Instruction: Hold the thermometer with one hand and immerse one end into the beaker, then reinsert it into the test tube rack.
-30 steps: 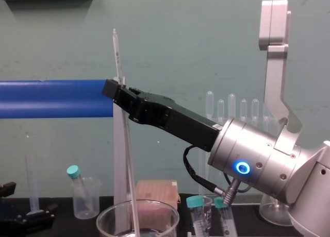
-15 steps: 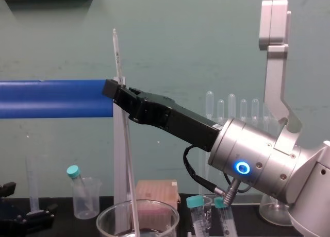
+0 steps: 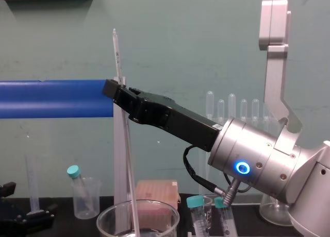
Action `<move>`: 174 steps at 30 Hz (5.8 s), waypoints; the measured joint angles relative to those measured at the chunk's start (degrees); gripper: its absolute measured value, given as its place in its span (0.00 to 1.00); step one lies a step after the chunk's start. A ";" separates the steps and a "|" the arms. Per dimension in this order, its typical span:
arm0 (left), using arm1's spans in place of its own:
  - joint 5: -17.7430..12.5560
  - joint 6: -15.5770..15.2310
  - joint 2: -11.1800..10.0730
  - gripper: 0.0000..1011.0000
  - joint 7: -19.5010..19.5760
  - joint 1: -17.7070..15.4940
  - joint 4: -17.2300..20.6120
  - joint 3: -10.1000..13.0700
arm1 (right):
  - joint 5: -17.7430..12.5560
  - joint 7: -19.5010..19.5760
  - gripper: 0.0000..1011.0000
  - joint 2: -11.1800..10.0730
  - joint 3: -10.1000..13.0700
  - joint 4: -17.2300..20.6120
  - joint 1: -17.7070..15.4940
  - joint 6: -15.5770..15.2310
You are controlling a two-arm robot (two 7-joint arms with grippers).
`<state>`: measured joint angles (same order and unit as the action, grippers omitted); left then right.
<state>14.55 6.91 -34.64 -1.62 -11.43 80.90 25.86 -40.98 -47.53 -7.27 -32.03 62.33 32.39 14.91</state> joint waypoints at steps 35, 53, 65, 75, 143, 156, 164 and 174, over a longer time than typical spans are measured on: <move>0.00 0.00 0.00 1.00 0.00 0.00 0.00 0.00 | 0.00 0.00 0.06 0.00 0.00 0.00 0.00 0.00; 0.00 0.00 0.00 1.00 0.00 0.00 0.00 0.00 | 0.00 0.00 0.06 0.00 0.00 0.00 0.00 0.00; 0.00 0.00 0.00 1.00 0.00 0.00 0.00 0.00 | 0.00 0.00 0.06 0.00 0.00 0.00 0.00 0.00; 0.00 0.00 0.00 1.00 0.00 0.00 0.00 0.00 | 0.00 0.00 0.06 0.00 0.00 0.00 0.00 0.00; 0.00 0.00 0.00 1.00 0.00 0.00 0.00 0.00 | -0.56 11.86 0.06 -17.66 19.61 28.17 -21.40 3.69; 0.00 0.00 0.00 1.00 0.00 0.00 0.00 0.00 | -0.66 8.48 0.06 -16.53 17.90 22.01 -18.53 3.38; 0.00 0.00 0.00 1.00 0.00 0.00 0.00 0.00 | -0.54 7.26 0.06 -16.19 16.84 19.73 -17.13 3.40; 0.00 0.00 0.00 1.00 0.00 0.00 0.00 0.00 | -0.35 6.32 0.06 -15.66 15.94 16.55 -16.58 3.63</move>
<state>14.55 6.91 -34.65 -1.62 -11.43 80.90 25.86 -41.34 -41.21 -22.93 -16.09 78.88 15.81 18.54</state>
